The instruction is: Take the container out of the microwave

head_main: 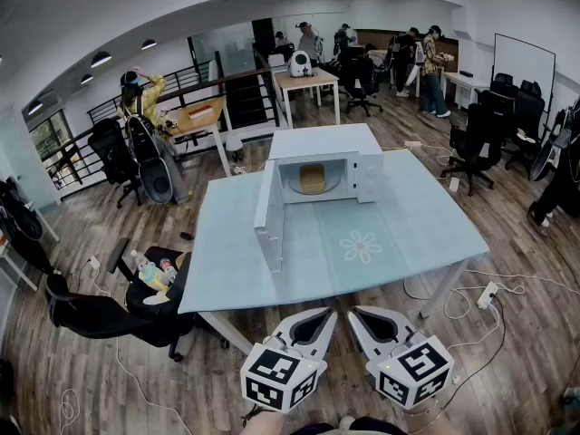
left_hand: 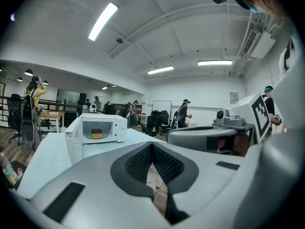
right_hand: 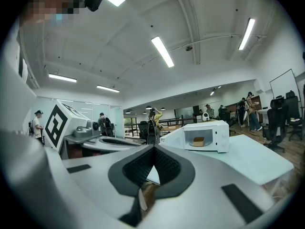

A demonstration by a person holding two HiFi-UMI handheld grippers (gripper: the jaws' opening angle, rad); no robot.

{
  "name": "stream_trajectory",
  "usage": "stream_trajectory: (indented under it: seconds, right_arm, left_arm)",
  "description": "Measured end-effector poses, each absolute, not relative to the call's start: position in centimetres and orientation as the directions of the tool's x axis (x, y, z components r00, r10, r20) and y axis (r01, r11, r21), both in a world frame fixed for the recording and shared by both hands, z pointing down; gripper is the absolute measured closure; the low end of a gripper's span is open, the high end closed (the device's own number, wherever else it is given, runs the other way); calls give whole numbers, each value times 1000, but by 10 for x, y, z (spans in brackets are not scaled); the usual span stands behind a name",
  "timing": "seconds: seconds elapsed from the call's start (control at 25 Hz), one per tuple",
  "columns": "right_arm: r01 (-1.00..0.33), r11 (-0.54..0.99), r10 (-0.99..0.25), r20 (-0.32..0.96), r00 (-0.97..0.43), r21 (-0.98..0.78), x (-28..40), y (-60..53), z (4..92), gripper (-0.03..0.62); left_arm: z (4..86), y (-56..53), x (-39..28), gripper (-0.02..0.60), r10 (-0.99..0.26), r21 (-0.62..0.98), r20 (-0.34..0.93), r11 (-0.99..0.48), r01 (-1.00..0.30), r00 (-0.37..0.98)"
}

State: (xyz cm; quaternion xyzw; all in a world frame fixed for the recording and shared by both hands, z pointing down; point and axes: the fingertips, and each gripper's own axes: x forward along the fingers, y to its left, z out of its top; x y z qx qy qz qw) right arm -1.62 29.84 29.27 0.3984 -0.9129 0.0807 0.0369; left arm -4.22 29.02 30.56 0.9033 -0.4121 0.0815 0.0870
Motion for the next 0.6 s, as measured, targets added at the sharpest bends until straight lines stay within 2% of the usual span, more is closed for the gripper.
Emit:
stream_trajectory:
  seconds: [0.6]
  right_arm:
    - [-765,633,-749,153,-644,-122,4,299,309,585]
  left_arm:
    - [319,293,-36,569,-747,98,231,-620,-779,624]
